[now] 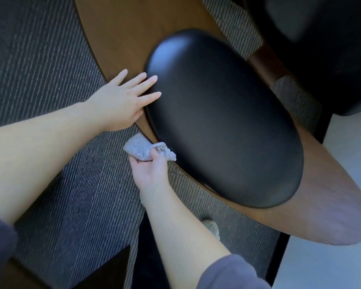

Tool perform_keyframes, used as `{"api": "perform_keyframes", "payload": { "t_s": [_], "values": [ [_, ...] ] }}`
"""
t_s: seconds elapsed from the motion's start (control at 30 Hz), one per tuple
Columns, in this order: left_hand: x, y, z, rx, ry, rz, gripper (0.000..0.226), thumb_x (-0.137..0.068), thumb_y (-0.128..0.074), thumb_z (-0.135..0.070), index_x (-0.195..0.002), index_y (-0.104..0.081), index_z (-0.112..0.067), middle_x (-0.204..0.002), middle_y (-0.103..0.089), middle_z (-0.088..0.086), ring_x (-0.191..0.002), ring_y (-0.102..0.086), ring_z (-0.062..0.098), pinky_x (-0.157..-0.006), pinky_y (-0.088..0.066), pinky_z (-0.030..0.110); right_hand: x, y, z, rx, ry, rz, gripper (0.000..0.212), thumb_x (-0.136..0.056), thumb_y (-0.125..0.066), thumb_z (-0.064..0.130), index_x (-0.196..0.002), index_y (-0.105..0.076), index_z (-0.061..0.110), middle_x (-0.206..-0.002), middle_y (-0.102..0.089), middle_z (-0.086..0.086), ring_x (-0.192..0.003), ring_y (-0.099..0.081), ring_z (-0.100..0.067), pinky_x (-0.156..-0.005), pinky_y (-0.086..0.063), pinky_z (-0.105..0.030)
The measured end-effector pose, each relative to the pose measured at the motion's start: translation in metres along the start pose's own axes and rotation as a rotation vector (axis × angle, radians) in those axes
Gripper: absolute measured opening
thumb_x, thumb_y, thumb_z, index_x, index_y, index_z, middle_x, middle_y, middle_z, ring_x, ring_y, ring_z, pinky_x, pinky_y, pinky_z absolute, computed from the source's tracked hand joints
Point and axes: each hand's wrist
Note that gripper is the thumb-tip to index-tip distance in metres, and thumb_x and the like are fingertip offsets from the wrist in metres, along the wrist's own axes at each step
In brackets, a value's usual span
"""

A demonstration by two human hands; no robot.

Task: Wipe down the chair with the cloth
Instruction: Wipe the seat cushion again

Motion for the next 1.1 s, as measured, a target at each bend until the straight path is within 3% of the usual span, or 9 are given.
{"api": "perform_keyframes", "payload": {
  "t_s": [0.07,0.27,0.37,0.47,0.57,0.7,0.83,0.9,1.1],
  "values": [
    [0.007,0.0,-0.001,0.033,0.055,-0.047,0.056,-0.093,-0.052,-0.02,-0.147,-0.04,-0.011,-0.157,-0.025,0.02,-0.146,-0.024,0.036,-0.115,-0.018,0.057,0.004,0.01,0.004,-0.103,-0.041,0.139,0.034,-0.102,-0.045,0.009,-0.136,-0.046,0.005,-0.136,-0.054,-0.019,-0.127,-0.052,-0.033,-0.105,-0.044,-0.048],
    [0.027,0.011,-0.016,0.26,0.391,-0.19,0.058,-0.085,-0.057,-0.006,-0.141,-0.045,-0.002,-0.157,-0.02,0.024,-0.146,-0.018,0.04,-0.116,-0.022,0.057,0.033,0.027,0.056,0.282,0.208,0.336,0.039,-0.099,-0.043,-0.001,-0.136,-0.05,0.007,-0.134,-0.059,-0.017,-0.123,-0.058,-0.028,-0.104,-0.046,-0.049],
    [0.039,0.017,-0.042,0.705,0.705,-0.24,0.051,-0.091,-0.055,-0.011,-0.141,-0.046,-0.009,-0.152,-0.036,0.013,-0.139,-0.035,0.03,-0.114,-0.029,0.043,0.044,0.018,0.086,0.265,0.16,0.392,0.039,-0.096,-0.035,-0.003,-0.13,-0.053,0.005,-0.137,-0.056,-0.019,-0.128,-0.053,-0.031,-0.11,-0.038,-0.052],
    [0.041,0.02,-0.071,1.267,1.003,-0.081,0.037,-0.093,-0.056,-0.039,-0.125,-0.059,-0.02,-0.125,-0.06,-0.004,-0.12,-0.055,0.019,-0.103,-0.039,0.032,0.044,0.009,0.104,0.172,0.09,0.424,0.043,-0.092,-0.03,-0.003,-0.129,-0.051,0.003,-0.137,-0.054,-0.022,-0.129,-0.05,-0.036,-0.113,-0.033,-0.055],
    [0.034,0.023,-0.09,1.681,1.065,0.05,0.03,-0.095,-0.051,-0.05,-0.102,-0.063,-0.023,-0.108,-0.068,0.0,-0.099,-0.067,0.018,-0.087,-0.051,0.036,0.038,0.001,0.11,0.217,0.071,0.447,0.05,-0.091,-0.029,-0.002,-0.139,-0.043,0.002,-0.138,-0.053,-0.024,-0.129,-0.05,-0.04,-0.111,-0.036,-0.056],
    [0.027,0.028,-0.096,1.671,1.038,-0.01,0.024,-0.096,-0.053,-0.043,-0.089,-0.064,-0.023,-0.091,-0.066,0.002,-0.073,-0.065,0.015,-0.076,-0.052,0.032,0.034,-0.002,0.12,0.378,0.097,0.398,0.051,-0.091,-0.031,-0.003,-0.139,-0.045,0.002,-0.135,-0.057,-0.021,-0.126,-0.054,-0.035,-0.102,-0.048,-0.046],
    [0.026,0.03,-0.094,1.578,1.055,-0.115,0.015,-0.09,-0.06,-0.011,-0.076,-0.064,-0.016,-0.073,-0.062,0.003,-0.071,-0.06,0.019,-0.074,-0.055,0.034,0.035,-0.002,0.132,0.576,0.107,0.407,0.036,-0.091,-0.036,-0.002,-0.117,-0.058,0.009,-0.113,-0.067,-0.011,-0.11,-0.06,-0.027,-0.091,-0.051,-0.038],
    [0.034,0.026,-0.093,1.543,1.151,-0.204,0.016,-0.088,-0.055,-0.007,-0.074,-0.06,-0.013,-0.08,-0.063,0.007,-0.079,-0.063,0.021,-0.08,-0.057,0.042,0.035,-0.001,0.138,0.732,0.136,0.367,0.035,-0.093,-0.039,0.001,-0.117,-0.06,0.014,-0.106,-0.069,-0.003,-0.104,-0.062,-0.02,-0.087,-0.049,-0.034],
    [0.069,0.005,-0.1,1.69,1.419,-0.431,0.008,-0.092,-0.052,-0.004,-0.089,-0.049,-0.011,-0.106,-0.062,0.012,-0.092,-0.068,0.022,-0.074,-0.061,0.041,0.036,-0.001,0.154,0.914,0.171,0.268,0.038,-0.099,-0.038,0.007,-0.133,-0.053,0.015,-0.122,-0.065,-0.003,-0.113,-0.062,-0.021,-0.088,-0.053,-0.035]
  ]
}}
Point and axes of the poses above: each hand's wrist, its own x-axis away from the middle knuckle, its own y-axis out of the back of the hand, z = x × y
